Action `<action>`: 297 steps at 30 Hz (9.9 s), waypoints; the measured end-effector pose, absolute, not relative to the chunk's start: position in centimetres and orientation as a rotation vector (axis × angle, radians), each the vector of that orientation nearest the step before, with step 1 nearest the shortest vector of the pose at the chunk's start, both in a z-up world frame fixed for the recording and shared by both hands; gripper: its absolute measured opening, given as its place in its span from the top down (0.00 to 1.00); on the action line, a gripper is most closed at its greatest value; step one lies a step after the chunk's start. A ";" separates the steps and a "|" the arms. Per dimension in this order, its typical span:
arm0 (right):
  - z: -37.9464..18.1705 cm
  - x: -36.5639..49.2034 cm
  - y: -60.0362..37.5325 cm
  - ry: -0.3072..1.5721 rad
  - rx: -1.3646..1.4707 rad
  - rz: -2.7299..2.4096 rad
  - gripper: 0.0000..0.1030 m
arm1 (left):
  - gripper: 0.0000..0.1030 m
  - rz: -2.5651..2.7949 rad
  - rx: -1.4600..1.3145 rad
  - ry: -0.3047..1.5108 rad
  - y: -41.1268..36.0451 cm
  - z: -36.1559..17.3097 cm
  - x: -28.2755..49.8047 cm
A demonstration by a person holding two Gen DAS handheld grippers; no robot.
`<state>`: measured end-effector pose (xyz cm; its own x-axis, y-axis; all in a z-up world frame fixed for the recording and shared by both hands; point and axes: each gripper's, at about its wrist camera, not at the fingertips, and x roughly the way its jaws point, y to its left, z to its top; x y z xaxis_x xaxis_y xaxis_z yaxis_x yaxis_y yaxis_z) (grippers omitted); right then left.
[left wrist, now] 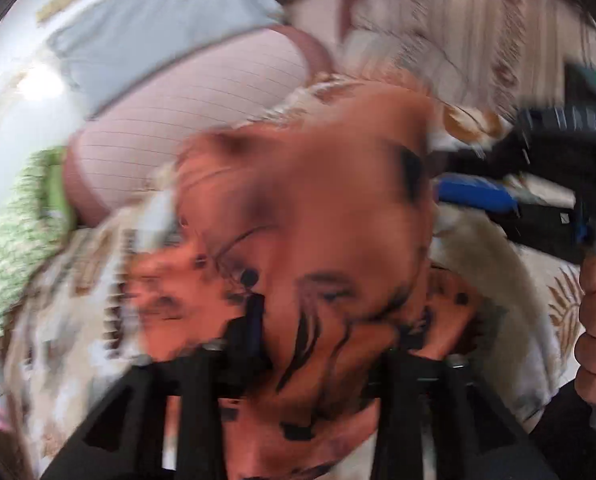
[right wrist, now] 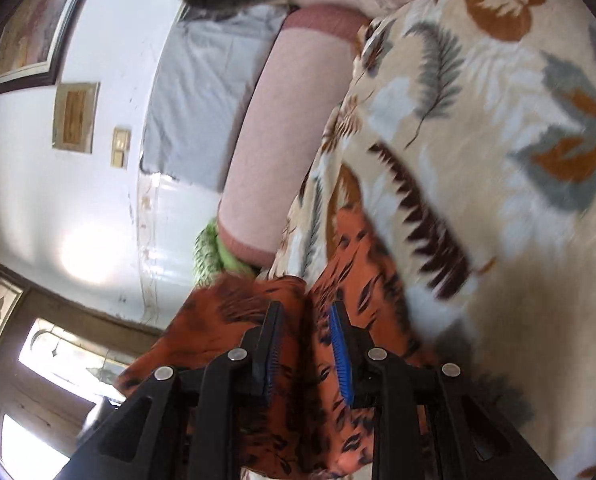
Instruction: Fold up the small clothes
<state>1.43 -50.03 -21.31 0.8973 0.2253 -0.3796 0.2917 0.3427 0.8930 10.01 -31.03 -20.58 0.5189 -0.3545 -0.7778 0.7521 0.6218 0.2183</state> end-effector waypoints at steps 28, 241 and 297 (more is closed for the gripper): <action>-25.7 4.9 -45.5 0.889 1.109 0.014 0.83 | 0.16 -0.457 0.300 0.937 -15.6 -25.1 11.5; -20.5 13.9 -26.9 0.882 0.455 0.257 0.56 | 0.57 -0.497 0.005 0.864 -3.9 -19.6 18.8; -25.3 15.6 -27.1 0.995 0.522 0.180 0.46 | 0.39 -0.362 0.073 0.962 -3.9 -23.4 20.8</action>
